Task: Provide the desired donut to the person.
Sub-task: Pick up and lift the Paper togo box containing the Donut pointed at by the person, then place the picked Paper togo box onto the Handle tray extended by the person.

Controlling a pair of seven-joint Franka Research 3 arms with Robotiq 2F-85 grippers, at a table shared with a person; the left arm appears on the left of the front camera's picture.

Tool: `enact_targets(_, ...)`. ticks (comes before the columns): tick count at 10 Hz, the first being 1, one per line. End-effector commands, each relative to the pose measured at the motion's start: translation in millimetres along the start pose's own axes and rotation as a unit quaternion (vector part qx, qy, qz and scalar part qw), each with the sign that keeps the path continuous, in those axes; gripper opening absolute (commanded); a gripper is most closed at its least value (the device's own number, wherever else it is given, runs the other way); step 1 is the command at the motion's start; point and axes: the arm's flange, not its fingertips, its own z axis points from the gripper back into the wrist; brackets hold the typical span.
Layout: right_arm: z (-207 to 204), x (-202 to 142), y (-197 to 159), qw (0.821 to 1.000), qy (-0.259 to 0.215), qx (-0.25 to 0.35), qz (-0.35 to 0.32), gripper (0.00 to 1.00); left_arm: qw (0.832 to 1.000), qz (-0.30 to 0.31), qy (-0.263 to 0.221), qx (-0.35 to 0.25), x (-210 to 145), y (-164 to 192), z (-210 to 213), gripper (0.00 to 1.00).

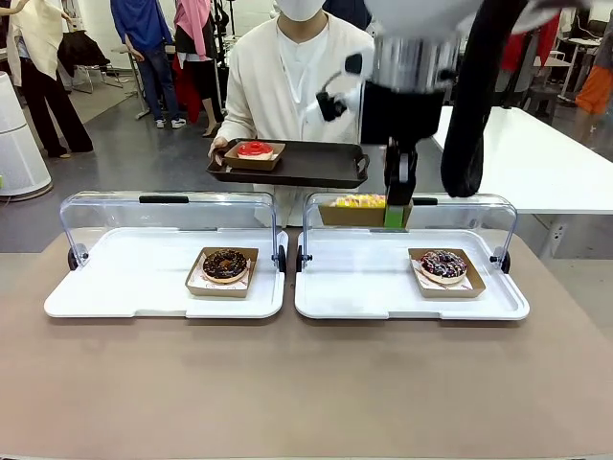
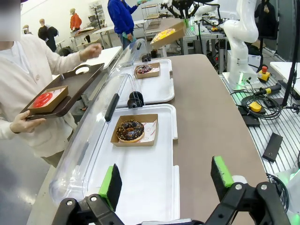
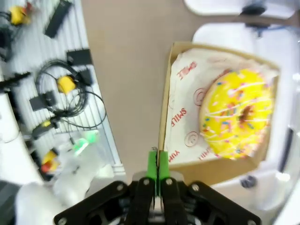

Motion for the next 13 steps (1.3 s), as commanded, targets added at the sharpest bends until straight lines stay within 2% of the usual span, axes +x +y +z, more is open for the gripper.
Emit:
enact_targets(1, 19.0, 9.0, -10.1, 1.000, 0.009, 0.004, 0.006, 0.00, 1.000, -0.002, 0.000, 0.002, 1.0, -1.7, 1.1, 1.00)
enact_targets(2, 23.4, 9.2, -15.6, 1.000, 0.003, 0.004, 0.010, 0.00, 1.000, -0.002, 0.000, 0.002, 1.0, -1.7, 1.1, 1.00)
enact_targets(3, 16.7, 6.6, -24.4, 0.999, -0.017, 0.005, 0.042, 0.00, 1.000, -0.002, 0.000, 0.002, 1.0, -1.7, 1.1, 1.00)
enact_targets(4, 23.4, 4.7, -3.6, 1.000, -0.002, -0.003, 0.006, 0.00, 1.000, -0.002, 0.000, 0.002, 1.0, -1.7, 1.1, 1.00)
enact_targets(13, 23.4, 4.7, -3.6, 1.000, -0.002, -0.003, 0.006, 0.00, 1.000, -0.002, 0.000, 0.002, 1.0, -1.7, 1.1, 1.00)
